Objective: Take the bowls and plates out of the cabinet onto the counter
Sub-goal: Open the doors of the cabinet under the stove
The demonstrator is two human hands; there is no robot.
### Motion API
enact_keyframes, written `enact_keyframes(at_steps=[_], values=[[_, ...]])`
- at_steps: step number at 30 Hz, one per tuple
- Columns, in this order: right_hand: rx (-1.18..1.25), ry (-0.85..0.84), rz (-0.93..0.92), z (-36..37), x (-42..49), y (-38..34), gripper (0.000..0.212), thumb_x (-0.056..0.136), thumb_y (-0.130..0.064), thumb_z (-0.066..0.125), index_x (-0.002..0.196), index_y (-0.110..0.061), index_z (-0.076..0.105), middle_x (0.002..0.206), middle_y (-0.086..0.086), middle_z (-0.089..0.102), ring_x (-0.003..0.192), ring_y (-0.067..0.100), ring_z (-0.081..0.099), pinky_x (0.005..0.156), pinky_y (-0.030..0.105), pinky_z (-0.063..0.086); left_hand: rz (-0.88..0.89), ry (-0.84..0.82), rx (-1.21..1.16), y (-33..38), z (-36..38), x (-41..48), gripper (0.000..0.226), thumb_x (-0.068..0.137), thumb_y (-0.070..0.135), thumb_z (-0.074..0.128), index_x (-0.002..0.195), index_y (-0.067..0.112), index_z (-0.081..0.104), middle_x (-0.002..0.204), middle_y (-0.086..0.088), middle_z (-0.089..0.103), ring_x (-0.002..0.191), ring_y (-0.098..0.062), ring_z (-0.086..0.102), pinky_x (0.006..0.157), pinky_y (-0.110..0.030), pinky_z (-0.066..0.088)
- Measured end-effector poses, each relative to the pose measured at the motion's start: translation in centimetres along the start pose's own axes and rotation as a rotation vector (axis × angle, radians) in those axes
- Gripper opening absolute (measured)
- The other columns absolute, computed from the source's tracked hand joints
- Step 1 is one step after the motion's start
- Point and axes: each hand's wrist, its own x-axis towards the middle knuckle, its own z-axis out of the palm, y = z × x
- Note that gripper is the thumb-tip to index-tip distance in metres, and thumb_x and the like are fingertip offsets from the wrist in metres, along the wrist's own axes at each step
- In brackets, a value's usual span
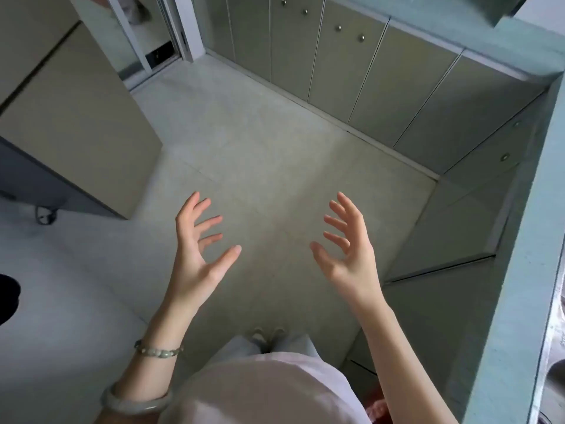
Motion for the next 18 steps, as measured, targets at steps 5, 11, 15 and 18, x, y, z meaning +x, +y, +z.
enact_keyframes(at_steps=[5,11,15,18], values=[[0.009,-0.004,0.038,0.3,1.4,0.6,0.079,0.077,-0.003,0.068,0.142,-0.031,0.032,0.139,-0.009,0.047,0.119,0.005,0.053,0.094,0.030,0.050,-0.043,0.044,0.000,-0.7,-0.3,0.6,0.091,0.068,0.027,0.072,0.145,0.031,0.022,0.146,0.007,0.036,0.124,-0.014,0.052,0.094,-0.026,0.049],[0.007,-0.003,0.080,2.1,4.9,0.8,0.078,0.078,-0.003,0.069,0.142,-0.029,0.033,0.140,-0.008,0.047,0.118,0.002,0.052,0.093,0.027,0.050,-0.063,0.064,-0.014,-1.4,-0.9,4.8,0.088,0.070,0.022,0.072,0.144,0.033,0.024,0.146,0.008,0.036,0.124,-0.012,0.052,0.092,-0.026,0.050],[-0.001,0.028,0.094,4.0,9.0,1.0,0.077,0.078,-0.006,0.069,0.142,-0.028,0.034,0.140,-0.007,0.047,0.119,0.004,0.053,0.094,0.029,0.050,-0.047,0.028,-0.006,-2.7,-1.3,10.0,0.088,0.073,0.012,0.071,0.144,0.030,0.023,0.144,0.014,0.036,0.123,-0.013,0.052,0.091,-0.025,0.050],[0.010,0.076,0.092,6.1,12.8,0.7,0.076,0.078,-0.007,0.070,0.141,-0.030,0.034,0.139,-0.007,0.048,0.118,0.004,0.053,0.094,0.031,0.051,-0.019,0.016,-0.007,-3.6,-2.7,14.5,0.087,0.071,0.021,0.072,0.144,0.030,0.024,0.143,0.018,0.037,0.123,-0.013,0.052,0.090,-0.024,0.050]])
